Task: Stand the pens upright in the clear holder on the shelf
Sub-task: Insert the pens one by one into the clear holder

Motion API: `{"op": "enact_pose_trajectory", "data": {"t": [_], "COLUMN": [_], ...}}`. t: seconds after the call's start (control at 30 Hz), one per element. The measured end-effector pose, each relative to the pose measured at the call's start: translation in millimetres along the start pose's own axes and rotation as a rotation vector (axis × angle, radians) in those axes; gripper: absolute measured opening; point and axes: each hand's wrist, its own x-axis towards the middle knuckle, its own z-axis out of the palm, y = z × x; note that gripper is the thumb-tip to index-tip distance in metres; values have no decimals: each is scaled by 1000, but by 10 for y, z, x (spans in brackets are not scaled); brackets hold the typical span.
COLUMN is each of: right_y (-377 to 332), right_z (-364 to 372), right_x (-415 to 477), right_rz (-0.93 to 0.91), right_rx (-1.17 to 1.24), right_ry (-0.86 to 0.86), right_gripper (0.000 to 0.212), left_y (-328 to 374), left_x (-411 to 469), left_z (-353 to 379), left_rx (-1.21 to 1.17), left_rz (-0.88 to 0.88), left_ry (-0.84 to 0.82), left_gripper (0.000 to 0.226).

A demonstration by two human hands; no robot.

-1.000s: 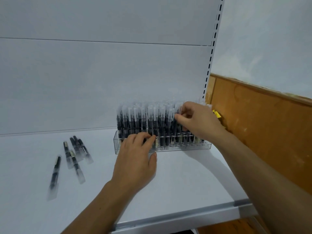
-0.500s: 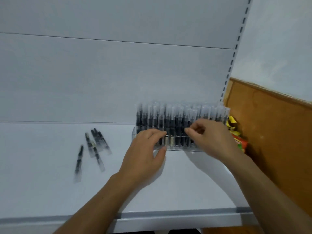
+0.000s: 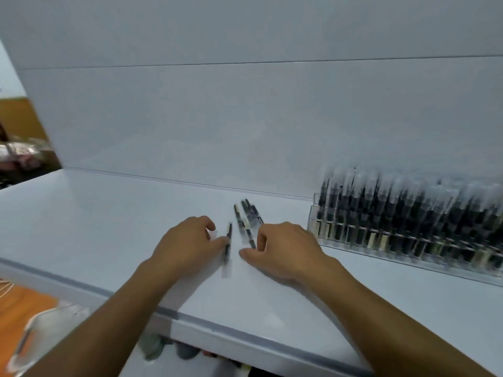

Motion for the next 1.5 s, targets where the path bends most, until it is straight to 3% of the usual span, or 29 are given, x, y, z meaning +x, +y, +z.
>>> {"op": "enact_pose_trajectory", "data": {"t": [0.2, 0.33, 0.47, 0.57, 0.7, 0.8, 0.87, 1.0, 1.23, 1.37, 1.5], "right_y": [51, 134, 162, 167, 113, 68, 79, 105, 109, 126, 264], "right_z": [92, 95, 125, 131, 88, -9, -84, -105, -114, -155, -292], "right_x": [27, 16, 46, 54, 58, 28, -2, -2, -29, -53, -110], "right_rz": [103, 147, 155, 125, 102, 70, 21, -67, -68, -35, -25], "right_rx": [215, 386, 562, 668, 853, 1201, 1297, 1345, 1301, 1171, 1026], "right_ry": [-5, 50, 97, 86, 123, 151, 130, 135, 217, 272, 380], "right_gripper": [19, 15, 6, 12, 21, 29, 30, 23, 12, 6, 7], "left_y": [174, 231, 159, 105, 215, 354, 391, 400, 307, 256, 314], "left_x": [119, 282, 481, 653, 816, 811, 816, 844, 721, 546, 339], "left_z": [-70, -91, -83, -25, 43, 45, 17, -90, -207, -237, -262], "left_rx": [167, 244, 207, 163, 130, 152, 142, 119, 21, -41, -404], "left_rz": [-25, -25, -65, -84, -82, -63, -75, -107, -134, -79, 40], "left_ry": [-119, -187, -147, -62, -108, -148, -180, -281, -379, -346, -189], "left_gripper": [41, 23, 14, 23, 52, 55, 46, 28, 24, 23, 8]}}
